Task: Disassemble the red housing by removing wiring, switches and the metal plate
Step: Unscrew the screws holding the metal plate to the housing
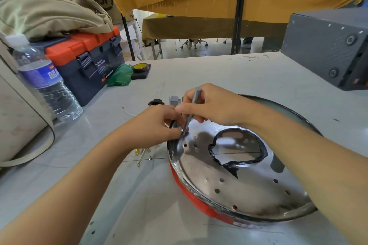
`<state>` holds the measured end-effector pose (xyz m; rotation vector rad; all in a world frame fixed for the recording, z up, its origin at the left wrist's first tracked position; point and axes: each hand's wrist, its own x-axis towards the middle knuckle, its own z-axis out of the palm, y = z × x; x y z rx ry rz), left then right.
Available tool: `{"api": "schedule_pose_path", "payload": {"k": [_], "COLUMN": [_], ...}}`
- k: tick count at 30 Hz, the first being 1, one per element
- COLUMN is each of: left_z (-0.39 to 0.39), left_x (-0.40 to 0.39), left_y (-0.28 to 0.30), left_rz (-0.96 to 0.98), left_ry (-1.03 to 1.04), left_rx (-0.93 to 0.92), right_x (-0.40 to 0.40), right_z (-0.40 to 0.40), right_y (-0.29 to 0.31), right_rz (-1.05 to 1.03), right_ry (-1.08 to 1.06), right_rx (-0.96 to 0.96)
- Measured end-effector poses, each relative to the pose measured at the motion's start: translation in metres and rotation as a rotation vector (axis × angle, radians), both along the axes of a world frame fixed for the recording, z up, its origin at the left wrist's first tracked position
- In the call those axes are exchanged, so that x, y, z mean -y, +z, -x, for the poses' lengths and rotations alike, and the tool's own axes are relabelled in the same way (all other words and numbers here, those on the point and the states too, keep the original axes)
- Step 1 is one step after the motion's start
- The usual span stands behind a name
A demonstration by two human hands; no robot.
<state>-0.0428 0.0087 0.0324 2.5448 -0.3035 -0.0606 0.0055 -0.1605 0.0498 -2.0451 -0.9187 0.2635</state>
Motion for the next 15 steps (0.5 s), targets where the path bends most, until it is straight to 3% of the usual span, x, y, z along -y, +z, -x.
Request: {"api": "schedule_pose_path", "payload": {"k": [15], "left_z": [0.002], "left_x": [0.010], "left_y": [0.005], "left_rz": [-0.054], "left_ry": [0.048], "left_rx": [-0.031], "right_x": [0.001], "right_z": [0.001], "right_y": [0.001], "right_rz": [0.025], "right_ry": [-0.009], "right_rx": [-0.065]}}
